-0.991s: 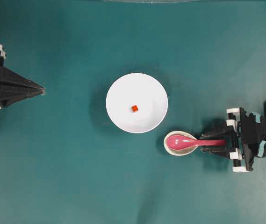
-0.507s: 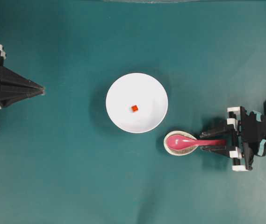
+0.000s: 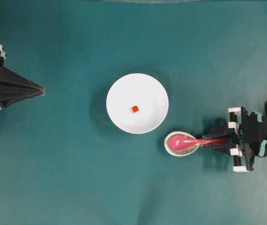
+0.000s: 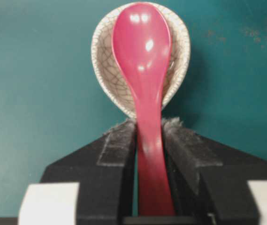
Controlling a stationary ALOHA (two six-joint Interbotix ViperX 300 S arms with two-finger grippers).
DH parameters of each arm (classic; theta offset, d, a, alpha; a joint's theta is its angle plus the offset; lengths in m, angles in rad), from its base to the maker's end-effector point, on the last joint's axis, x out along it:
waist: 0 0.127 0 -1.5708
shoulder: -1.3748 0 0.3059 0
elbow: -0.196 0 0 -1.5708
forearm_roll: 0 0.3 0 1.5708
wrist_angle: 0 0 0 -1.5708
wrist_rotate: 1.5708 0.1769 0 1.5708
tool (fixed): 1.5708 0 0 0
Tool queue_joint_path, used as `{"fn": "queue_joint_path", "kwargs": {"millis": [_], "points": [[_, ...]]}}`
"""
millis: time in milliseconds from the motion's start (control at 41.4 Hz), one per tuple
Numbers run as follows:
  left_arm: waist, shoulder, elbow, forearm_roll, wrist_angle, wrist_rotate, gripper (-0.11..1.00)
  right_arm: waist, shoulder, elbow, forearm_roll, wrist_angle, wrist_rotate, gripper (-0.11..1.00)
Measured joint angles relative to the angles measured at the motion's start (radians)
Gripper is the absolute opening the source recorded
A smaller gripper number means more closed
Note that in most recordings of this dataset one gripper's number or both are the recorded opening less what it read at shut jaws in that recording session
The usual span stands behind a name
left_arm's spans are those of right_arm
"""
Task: Grip the spoon and scoop the red block from the bowl with right arm.
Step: 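Close the right gripper on the pink spoon handle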
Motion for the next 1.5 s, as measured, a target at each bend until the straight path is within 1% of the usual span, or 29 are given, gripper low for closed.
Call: {"fn": "queue_joint_path", "kwargs": {"millis": [290,435,556,628,749,870,1498], "points": [[-0.002,0.000,0.000,0.000,0.006,-0.003,0.00,0.000,0.000,-0.002,0.002,0.000,0.000,0.25],[-0.002,0.000,0.000,0.000,0.017,-0.006,0.00,0.000,0.000,-0.008,0.002,0.009,0.002,0.26],[-0.002,0.000,0.000,0.000,0.020,-0.006,0.00,0.000,0.000,-0.018,0.002,0.043,0.002,0.31],[-0.002,0.000,0.000,0.000,0.020,-0.006,0.00,0.000,0.000,-0.026,0.003,0.064,0.002,0.36],[0.000,0.000,0.000,0.002,0.020,-0.006,0.00,0.000,-0.002,-0.029,0.003,0.074,0.002,0.45],[0.000,0.000,0.000,0.000,0.020,-0.006,0.00,0.000,-0.012,-0.023,0.005,0.077,0.002,0.50],[0.000,0.000,0.000,0.000,0.020,-0.006,0.00,0.000,-0.029,-0.017,0.005,0.060,0.002,0.49]]}}
